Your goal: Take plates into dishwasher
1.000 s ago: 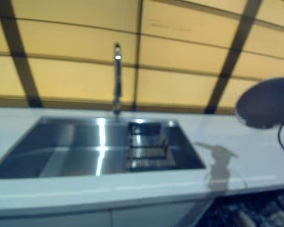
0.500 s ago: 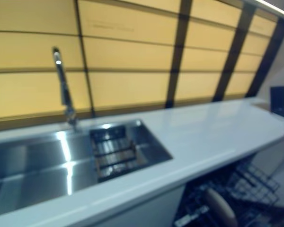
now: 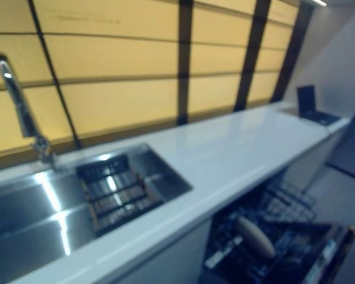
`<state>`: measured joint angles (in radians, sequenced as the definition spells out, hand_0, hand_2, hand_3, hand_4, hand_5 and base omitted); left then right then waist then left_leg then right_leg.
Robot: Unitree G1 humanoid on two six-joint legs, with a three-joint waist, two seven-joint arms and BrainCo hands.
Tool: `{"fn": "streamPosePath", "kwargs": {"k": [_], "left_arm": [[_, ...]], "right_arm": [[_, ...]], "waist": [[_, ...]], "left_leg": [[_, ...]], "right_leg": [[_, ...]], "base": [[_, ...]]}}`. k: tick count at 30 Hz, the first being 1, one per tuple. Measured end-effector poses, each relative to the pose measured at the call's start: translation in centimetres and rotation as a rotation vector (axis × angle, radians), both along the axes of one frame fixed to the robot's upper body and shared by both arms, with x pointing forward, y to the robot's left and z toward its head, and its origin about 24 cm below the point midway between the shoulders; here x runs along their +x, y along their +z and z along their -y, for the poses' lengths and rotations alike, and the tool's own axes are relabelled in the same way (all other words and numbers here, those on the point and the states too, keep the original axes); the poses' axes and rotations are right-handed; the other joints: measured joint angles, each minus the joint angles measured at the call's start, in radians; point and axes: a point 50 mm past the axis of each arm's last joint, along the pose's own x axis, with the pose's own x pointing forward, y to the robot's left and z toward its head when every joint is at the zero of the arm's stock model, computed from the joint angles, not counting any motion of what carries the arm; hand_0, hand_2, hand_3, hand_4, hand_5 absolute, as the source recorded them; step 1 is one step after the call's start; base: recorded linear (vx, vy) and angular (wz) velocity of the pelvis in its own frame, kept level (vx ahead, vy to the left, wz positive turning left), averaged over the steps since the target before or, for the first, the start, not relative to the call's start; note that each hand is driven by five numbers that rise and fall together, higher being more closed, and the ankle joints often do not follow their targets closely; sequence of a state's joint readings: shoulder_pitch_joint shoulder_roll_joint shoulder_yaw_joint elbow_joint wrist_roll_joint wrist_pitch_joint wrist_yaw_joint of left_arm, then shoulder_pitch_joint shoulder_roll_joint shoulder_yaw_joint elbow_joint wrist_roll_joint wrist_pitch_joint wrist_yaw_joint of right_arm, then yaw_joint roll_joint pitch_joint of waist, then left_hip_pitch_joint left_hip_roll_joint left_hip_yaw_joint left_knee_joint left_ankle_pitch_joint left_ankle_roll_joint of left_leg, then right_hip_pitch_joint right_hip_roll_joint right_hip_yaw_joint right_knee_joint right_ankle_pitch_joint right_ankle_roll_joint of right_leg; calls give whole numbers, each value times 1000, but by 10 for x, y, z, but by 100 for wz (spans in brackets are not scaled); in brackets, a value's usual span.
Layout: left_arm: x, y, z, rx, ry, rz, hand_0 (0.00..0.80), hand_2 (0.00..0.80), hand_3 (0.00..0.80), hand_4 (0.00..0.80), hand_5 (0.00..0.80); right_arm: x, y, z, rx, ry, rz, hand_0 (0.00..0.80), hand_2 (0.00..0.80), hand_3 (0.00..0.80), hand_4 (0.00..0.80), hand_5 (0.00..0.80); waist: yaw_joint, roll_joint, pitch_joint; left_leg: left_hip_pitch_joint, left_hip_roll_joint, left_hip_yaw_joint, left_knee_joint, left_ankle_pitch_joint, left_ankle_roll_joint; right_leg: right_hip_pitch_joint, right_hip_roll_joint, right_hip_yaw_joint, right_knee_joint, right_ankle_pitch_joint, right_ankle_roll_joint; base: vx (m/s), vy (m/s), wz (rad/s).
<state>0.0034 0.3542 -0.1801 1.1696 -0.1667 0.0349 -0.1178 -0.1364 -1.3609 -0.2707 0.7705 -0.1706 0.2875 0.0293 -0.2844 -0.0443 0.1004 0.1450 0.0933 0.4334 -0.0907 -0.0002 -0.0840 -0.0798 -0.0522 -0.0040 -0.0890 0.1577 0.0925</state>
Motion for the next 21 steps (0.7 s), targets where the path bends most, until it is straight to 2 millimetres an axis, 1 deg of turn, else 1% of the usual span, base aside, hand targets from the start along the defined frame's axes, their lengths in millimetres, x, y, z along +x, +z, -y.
{"fn": "streamPosePath", "kwargs": {"k": [2, 3, 5, 8, 11, 12, 13, 14, 15, 16, 21], "left_arm": [[4, 0, 4, -12, -24, 3, 0, 0, 0, 0, 0], [4, 0, 5, -15, -25, 3, 0, 0, 0, 0, 0], [4, -1, 6, -18, -38, 3, 0, 0, 0, 0, 0], [8, 0, 7, -25, -46, 13, 0, 0, 0, 0, 0], [10, 0, 10, -34, -52, 27, 0, 0, 0, 0, 0], [10, 0, 10, -34, -52, 27, 0, 0, 0, 0, 0], [12, 0, 13, -43, -56, 42, 0, 0, 0, 0, 0], [12, 0, 16, -49, -58, 48, 0, 0, 0, 0, 0], [17, 1, 18, -57, -65, 66, 0, 0, 0, 0, 0], [18, 1, 19, -62, -67, 72, 0, 0, 0, 0, 0], [24, 2, 23, -83, -81, 98, 0, 0, 0, 0, 0]], "right_arm": [[4, -6, -3, 11, 17, 13, 800, 800, 800, 800, 800], [5, -7, -3, 12, 17, 16, 800, 800, 800, 800, 800], [10, -9, -6, 21, 23, 39, 800, 800, 800, 800, 800], [17, -10, -10, 22, 30, 56, 800, 800, 800, 800, 800], [25, -8, -13, 20, 38, 76, 800, 800, 800, 800, 800], [25, -8, -13, 20, 38, 76, 800, 800, 800, 800, 800], [29, -4, -16, 15, 44, 94, 800, 800, 800, 800, 800], [31, -2, -17, 8, 47, 105, 800, 800, 800, 800, 800], [32, 0, -18, -3, 49, 115, 800, 800, 800, 800, 800], [32, 0, -18, -5, 48, 117, 800, 800, 800, 800, 800], [39, 10, -23, -29, 60, 165, 800, 800, 800, 800, 800]], "waist": [[0, 28, 23], [1, 34, 27], [3, 68, 39], [5, 100, 63], [7, 123, 84], [7, 123, 84], [17, 142, 99], [20, 152, 105], [23, 165, 113], [25, 171, 118], [29, 199, 153]], "left_leg": [[-2, -8, 1, 0, -3, 4], [-3, -9, 1, 0, -3, 5], [-22, -15, 0, 1, -3, 7], [-34, -22, -3, 1, -2, 11], [-37, -27, -5, 1, -4, 15], [-37, -27, -5, 1, -4, 15], [-40, -32, -7, 0, -5, 19], [-46, -34, -7, 0, -6, 20], [-57, -38, -9, 1, -4, 22], [-59, -39, -10, 1, -4, 22], [-69, -47, -42, 2, 0, 24]], "right_leg": [[-4, -6, 3, 0, 8, -4], [-5, -6, 4, 0, 8, -4], [-23, -9, 4, 0, 12, -7], [-34, -15, 5, 0, 17, -15], [-36, -20, 3, 0, 17, -15], [-36, -20, 3, 0, 17, -15], [-39, -26, 1, -1, 17, -15], [-44, -32, 1, 0, 17, -15], [-55, -33, -2, 0, 19, -17], [-57, -34, -2, 0, 19, -17], [-62, -40, -7, 0, 20, -18]], "base": [[-11, -10, -2], [0, 0, 0], [-18, -6, 0], [-19, -7, 2], [-2, -1, 1], [0, 0, 0], [0, 0, 0], [0, 0, 0], [0, 0, 0], [-5, 23, 4], [5, 4, 4]]}}
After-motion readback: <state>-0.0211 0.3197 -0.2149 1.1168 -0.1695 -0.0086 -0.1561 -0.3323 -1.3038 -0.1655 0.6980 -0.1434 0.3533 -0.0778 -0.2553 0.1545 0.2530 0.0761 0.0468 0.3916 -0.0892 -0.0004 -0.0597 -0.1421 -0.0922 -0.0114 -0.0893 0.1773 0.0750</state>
